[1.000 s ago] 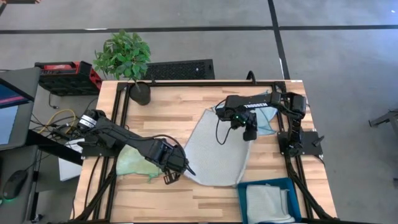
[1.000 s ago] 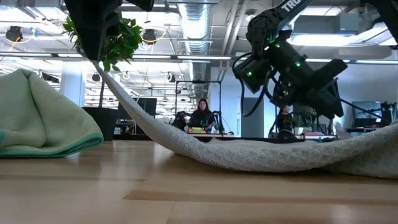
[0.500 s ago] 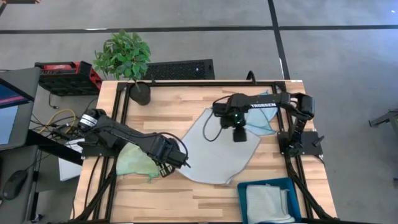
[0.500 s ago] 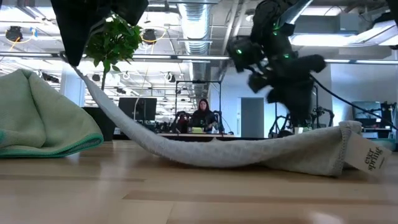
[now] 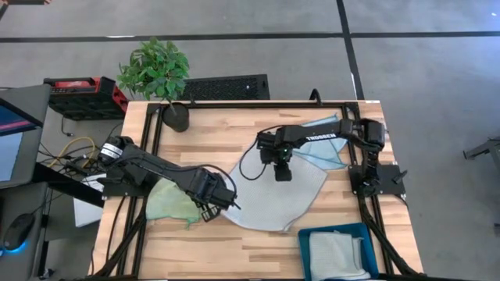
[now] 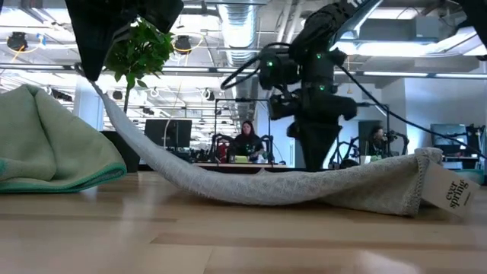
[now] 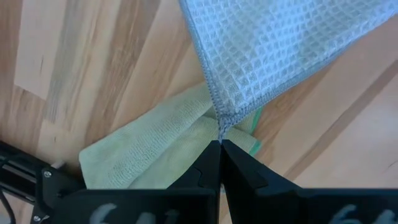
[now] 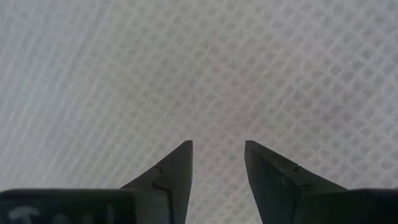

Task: Fold microfiber towels
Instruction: Fold the gray microfiber cloth

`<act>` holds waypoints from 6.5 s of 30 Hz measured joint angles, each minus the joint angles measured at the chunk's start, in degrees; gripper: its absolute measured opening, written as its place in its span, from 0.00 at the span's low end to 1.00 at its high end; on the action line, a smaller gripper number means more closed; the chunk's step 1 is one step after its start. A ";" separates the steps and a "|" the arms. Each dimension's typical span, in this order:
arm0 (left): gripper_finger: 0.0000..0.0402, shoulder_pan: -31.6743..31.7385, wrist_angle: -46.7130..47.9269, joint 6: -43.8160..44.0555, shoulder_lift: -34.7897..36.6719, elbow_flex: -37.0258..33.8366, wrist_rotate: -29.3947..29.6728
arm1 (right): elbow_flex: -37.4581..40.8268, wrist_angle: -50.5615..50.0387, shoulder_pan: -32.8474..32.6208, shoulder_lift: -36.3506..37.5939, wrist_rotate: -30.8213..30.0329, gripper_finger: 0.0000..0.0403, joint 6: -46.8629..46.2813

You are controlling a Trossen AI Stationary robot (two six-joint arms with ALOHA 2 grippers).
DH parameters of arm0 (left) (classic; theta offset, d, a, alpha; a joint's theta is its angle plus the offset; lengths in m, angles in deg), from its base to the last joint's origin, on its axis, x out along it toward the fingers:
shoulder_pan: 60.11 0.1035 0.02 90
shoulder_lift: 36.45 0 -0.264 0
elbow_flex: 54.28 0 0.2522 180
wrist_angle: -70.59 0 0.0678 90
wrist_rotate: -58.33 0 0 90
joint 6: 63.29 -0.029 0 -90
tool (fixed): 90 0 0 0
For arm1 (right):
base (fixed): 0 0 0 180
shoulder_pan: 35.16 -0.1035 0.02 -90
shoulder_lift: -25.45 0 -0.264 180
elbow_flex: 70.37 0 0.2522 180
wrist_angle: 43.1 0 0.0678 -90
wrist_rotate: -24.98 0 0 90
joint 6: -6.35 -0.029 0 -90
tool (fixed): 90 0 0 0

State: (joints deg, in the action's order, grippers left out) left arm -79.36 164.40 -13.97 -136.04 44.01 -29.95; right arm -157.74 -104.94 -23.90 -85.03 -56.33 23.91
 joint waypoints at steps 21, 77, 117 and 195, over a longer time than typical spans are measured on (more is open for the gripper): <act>0.00 0.59 -0.04 5.19 0.02 0.00 -0.98 | -0.15 12.57 7.81 -3.30 -10.56 0.42 -1.07; 0.00 1.64 -0.54 -6.68 0.04 0.04 1.99 | -0.15 9.03 -35.62 3.22 0.04 0.42 -5.59; 0.00 1.62 -1.53 -8.20 0.04 0.04 2.08 | -0.15 5.21 -35.62 3.22 1.92 0.06 -13.19; 0.00 13.58 -9.26 -11.51 1.07 6.35 29.55 | 0.97 -30.16 -30.21 14.95 -28.75 0.00 -61.54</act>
State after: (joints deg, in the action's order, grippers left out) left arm -65.78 155.14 -25.48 -134.97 50.36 -0.41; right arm -156.77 -135.10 -54.10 -70.09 -85.09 -37.63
